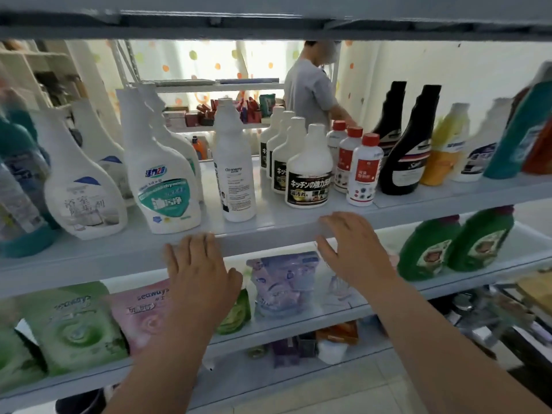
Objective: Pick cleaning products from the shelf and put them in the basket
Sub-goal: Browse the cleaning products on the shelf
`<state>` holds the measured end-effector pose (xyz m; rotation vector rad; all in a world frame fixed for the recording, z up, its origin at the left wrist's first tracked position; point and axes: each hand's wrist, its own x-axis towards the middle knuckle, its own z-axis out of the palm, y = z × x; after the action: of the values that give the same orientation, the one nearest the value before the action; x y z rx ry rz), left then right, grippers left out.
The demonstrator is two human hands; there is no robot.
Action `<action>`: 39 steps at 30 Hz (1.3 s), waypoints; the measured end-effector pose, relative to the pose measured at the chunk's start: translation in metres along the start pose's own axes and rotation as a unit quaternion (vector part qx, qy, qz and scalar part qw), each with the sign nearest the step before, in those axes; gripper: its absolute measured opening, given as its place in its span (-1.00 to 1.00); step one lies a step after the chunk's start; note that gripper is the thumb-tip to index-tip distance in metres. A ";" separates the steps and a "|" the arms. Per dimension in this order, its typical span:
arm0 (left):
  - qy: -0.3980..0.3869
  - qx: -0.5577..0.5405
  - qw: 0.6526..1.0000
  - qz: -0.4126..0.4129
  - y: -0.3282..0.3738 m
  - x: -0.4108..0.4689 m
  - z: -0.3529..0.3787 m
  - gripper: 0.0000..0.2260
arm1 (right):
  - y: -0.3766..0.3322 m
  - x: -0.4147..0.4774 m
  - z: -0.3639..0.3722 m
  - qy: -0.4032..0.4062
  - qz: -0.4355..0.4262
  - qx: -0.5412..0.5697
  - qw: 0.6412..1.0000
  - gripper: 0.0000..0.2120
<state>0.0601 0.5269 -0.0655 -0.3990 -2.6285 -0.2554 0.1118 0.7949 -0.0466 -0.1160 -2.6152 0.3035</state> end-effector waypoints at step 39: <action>-0.077 -0.543 0.820 -0.162 0.184 -0.013 -0.037 -0.39 | 0.044 -0.035 -0.021 -0.105 0.036 0.695 0.710 -0.65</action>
<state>0.1455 0.6882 -0.0189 -0.3035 -2.4023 -1.9278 0.1535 0.8370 -0.0559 0.3578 -1.8581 2.2444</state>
